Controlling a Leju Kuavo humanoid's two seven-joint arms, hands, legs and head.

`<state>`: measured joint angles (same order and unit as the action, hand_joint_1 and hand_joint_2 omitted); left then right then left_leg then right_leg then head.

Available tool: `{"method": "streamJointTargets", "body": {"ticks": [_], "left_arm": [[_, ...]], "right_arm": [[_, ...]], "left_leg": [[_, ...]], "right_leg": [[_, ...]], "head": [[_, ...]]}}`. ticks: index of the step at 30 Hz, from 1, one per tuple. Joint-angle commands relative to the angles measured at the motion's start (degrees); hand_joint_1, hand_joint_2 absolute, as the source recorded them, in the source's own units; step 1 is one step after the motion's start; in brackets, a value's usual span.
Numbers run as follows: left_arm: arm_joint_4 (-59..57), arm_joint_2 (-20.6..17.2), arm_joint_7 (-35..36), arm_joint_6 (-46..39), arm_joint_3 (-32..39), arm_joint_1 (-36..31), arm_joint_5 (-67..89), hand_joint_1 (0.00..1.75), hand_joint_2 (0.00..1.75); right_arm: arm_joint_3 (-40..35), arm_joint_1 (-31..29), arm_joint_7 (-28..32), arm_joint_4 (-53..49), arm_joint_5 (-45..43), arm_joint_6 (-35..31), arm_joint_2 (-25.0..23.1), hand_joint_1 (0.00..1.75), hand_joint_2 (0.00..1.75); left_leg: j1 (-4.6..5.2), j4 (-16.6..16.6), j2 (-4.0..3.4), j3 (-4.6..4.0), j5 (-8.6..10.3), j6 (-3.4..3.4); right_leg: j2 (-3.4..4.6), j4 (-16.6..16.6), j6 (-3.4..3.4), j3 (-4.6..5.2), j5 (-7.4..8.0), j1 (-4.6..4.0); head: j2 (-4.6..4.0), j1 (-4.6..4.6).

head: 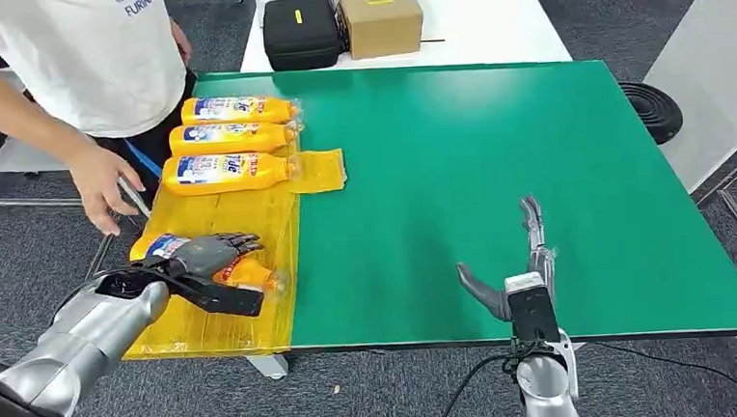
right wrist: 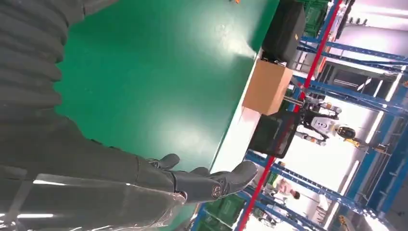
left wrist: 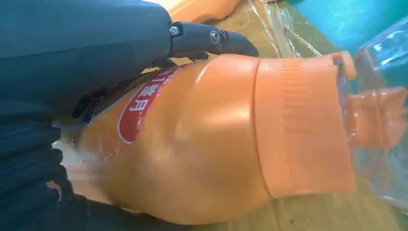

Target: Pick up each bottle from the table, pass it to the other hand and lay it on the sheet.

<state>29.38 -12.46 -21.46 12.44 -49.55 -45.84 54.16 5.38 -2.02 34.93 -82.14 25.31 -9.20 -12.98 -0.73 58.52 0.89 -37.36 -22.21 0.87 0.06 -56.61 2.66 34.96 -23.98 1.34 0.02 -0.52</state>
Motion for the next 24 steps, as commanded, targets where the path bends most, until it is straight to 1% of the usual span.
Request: {"method": "streamJointTargets", "body": {"ticks": [1, 4, 7, 8, 9, 12, 14, 15, 16, 17, 18, 19, 21, 23, 24], "left_arm": [[-0.9, -2.2, -0.4, 0.7, -3.9, 1.3, -0.5, 0.0, 1.75], [1.3, -4.0, -1.8, 1.6, -4.3, 0.5, -1.3, 0.0, 1.75], [1.5, -4.1, -1.7, 1.8, -4.3, 0.4, -1.4, 0.0, 1.75], [1.5, -4.1, -1.7, 1.8, -4.3, 0.4, -1.4, 0.0, 1.75], [1.5, -4.1, -1.7, 1.8, -4.3, 0.4, -1.4, 0.0, 1.75], [3.0, -4.6, -1.7, 1.8, -4.6, 0.5, -2.5, 0.0, 1.75], [5.5, -5.9, -2.1, 2.0, -4.5, 0.3, -3.7, 0.0, 1.75], [9.4, -7.8, -1.8, 2.9, -4.7, 0.8, -5.0, 0.0, 1.75], [12.3, -9.2, -1.5, 3.7, -4.8, 0.9, -6.3, 0.0, 1.75], [15.9, -10.9, -1.4, 4.4, -5.0, 0.9, -7.9, 0.0, 0.0], [17.1, -11.4, -1.1, 5.0, -5.1, 0.7, -8.5, 0.0, 0.0], [20.4, -12.6, -0.8, 6.2, -5.4, 0.2, -10.1, 0.0, 0.0], [23.4, -13.9, -0.6, 8.1, -6.0, -0.7, -11.3, 0.0, 0.0], [26.8, -15.8, 0.1, 10.0, -7.1, -1.3, -11.4, 0.0, 0.0], [28.2, -17.1, 0.5, 11.0, -8.0, -1.5, -11.9, 0.0, 0.0]], "right_arm": [[0.7, -1.7, 0.1, 3.6, -0.5, -0.2, 0.6, 0.0, 1.75], [0.6, -0.9, 0.1, 2.9, -0.6, -0.3, 0.7, 0.0, 1.75], [0.6, -0.8, 0.1, 2.9, -0.6, -0.3, 0.7, 0.0, 1.75], [0.6, -0.8, 0.1, 2.9, -0.6, -0.3, 0.7, 0.0, 1.75], [0.6, -0.8, 0.1, 2.9, -0.6, -0.3, 0.7, 0.0, 1.75], [0.5, -0.8, 0.1, 2.8, -0.6, -0.5, 0.8, 0.0, 1.75], [0.5, -0.5, 0.1, 2.5, -0.6, -0.5, 0.9, 0.0, 1.75], [0.5, -0.3, 0.1, 2.3, -0.6, -0.6, 0.8, 0.0, 1.75], [0.5, -0.1, 0.2, 2.2, -0.7, -0.7, 0.8, 0.0, 1.75], [0.5, 0.2, 0.2, 2.0, -0.7, -0.8, 0.9, 0.0, 1.75], [0.5, 0.2, 0.2, 1.9, -0.7, -0.9, 0.9, 0.0, 1.75], [0.7, 0.5, 0.2, 1.3, -0.7, -1.1, 0.8, 0.0, 1.75], [1.2, 1.1, 0.1, 0.3, -0.9, -1.2, 0.7, 0.0, 1.75], [1.5, 1.3, 0.1, -0.2, -1.2, -1.1, 0.6, 0.0, 1.75], [1.6, 1.3, 0.1, -0.2, -1.2, -0.9, 0.5, 0.0, 1.75]], "left_leg": [[-0.01, -0.1, -0.27, 0.26, -0.09, -0.01], [-0.01, -0.1, -0.3, 0.26, -0.1, -0.01], [-0.03, 0.0, -0.2, 0.17, -0.07, 0.0], [-0.06, -0.1, -0.27, 0.24, -0.1, -0.01], [-0.05, 0.0, -0.17, 0.15, -0.06, 0.0], [-0.06, -0.1, -0.25, 0.25, -0.09, 0.0], [-0.06, -0.1, -0.31, 0.24, -0.11, 0.0], [-0.06, 0.0, -0.22, 0.14, -0.07, 0.0], [-0.07, 0.0, -0.27, 0.21, -0.11, -0.01], [-0.09, 0.0, -0.32, 0.24, -0.16, -0.02], [-0.09, 0.0, -0.26, 0.06, -0.1, -0.02], [-0.08, 0.0, -0.17, -0.01, -0.05, -0.01], [-0.12, 0.0, -0.21, 0.05, -0.15, -0.02], [-0.17, 0.1, -0.09, -0.23, -0.07, -0.02], [-0.14, 0.1, 0.01, -0.23, -0.05, -0.01]], "right_leg": [[0.19, 0.1, -0.14, -0.19, -0.01, -0.04], [0.22, 0.1, -0.15, -0.18, -0.01, -0.04], [0.13, 0.1, -0.11, -0.11, -0.02, -0.04], [0.18, 0.1, -0.15, -0.16, -0.02, -0.08], [0.11, 0.1, -0.1, -0.09, -0.02, -0.06], [0.15, 0.1, -0.16, -0.18, -0.02, -0.08], [0.22, 0.1, -0.16, -0.16, -0.01, -0.09], [0.15, 0.1, -0.11, -0.07, -0.01, -0.07], [0.17, 0.1, -0.16, -0.13, -0.03, -0.1], [0.2, 0.1, -0.21, -0.16, -0.07, -0.12], [0.18, 0.0, -0.14, 0.02, -0.03, -0.1], [0.12, 0.0, -0.09, 0.06, -0.01, -0.08], [0.11, 0.0, -0.18, 0.02, -0.09, -0.14], [0.0, 0.0, -0.11, 0.27, -0.05, -0.16], [-0.09, 0.0, -0.11, 0.24, -0.09, -0.14]], "head": [[0.0, -0.02], [0.0, -0.02], [0.0, 0.0], [0.0, 0.0], [0.0, -0.02], [0.0, 0.0], [0.0, 0.0], [0.0, -0.02], [0.0, 0.0], [0.0, -0.02], [0.0, 0.0], [0.0, 0.0], [0.0, -0.02], [0.0, 0.0], [0.0, 0.0]]}}
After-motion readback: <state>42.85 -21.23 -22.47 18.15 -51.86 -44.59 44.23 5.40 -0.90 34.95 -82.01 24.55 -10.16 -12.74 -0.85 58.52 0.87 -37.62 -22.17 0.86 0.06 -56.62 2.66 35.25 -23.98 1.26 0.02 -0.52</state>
